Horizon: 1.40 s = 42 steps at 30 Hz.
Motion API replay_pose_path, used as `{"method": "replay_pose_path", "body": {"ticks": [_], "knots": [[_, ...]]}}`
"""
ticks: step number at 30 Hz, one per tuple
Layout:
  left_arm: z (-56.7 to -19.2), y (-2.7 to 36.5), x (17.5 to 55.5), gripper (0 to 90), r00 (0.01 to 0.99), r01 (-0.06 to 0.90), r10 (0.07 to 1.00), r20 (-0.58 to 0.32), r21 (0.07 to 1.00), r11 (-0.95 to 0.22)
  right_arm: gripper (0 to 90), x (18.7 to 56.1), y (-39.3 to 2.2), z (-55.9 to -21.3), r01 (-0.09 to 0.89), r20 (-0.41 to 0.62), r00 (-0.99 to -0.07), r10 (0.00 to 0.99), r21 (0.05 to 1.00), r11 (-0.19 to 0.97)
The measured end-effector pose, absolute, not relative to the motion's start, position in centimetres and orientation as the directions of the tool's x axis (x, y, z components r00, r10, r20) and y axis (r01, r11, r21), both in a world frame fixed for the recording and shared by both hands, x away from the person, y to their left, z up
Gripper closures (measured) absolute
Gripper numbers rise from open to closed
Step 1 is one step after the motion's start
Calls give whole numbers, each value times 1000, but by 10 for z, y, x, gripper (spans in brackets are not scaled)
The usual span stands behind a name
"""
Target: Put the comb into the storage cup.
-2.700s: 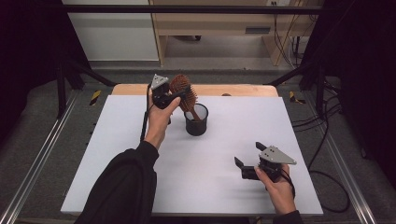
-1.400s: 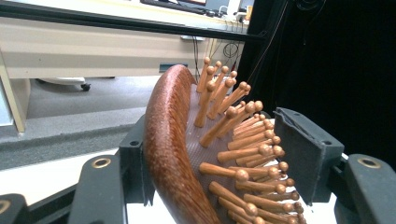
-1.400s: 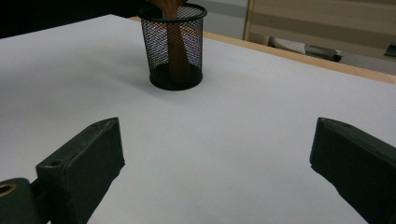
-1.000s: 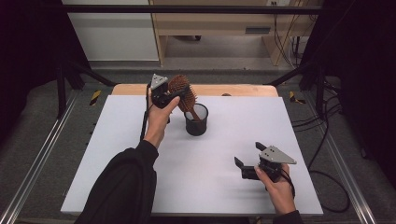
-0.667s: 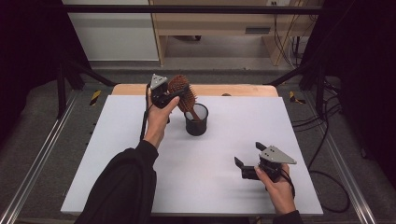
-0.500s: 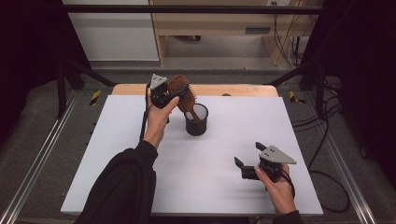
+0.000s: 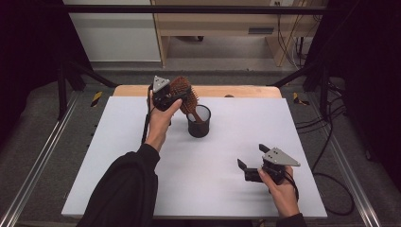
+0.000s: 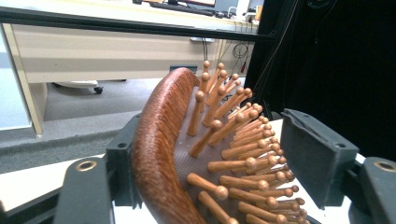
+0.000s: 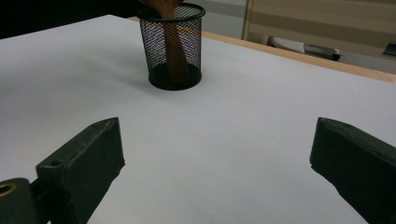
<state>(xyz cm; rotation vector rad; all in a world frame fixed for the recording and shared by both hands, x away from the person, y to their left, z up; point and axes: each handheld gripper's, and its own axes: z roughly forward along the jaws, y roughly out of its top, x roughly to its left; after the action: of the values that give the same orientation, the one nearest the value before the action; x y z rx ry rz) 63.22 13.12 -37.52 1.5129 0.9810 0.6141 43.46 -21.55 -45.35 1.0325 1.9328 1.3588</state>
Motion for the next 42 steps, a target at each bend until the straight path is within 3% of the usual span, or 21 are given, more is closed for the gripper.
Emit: {"method": "replay_pose_path", "body": {"ticks": [13,42], "knots": [[-376,125,630,89,490,247,862,-134,969,10,31,434,-216,-453,272,-6,-548,836,944,185],[-377,135,612,35,464,210,875,-139,977,44,31,435,-215,-453,272,-11,-552,834,943,192]]}}
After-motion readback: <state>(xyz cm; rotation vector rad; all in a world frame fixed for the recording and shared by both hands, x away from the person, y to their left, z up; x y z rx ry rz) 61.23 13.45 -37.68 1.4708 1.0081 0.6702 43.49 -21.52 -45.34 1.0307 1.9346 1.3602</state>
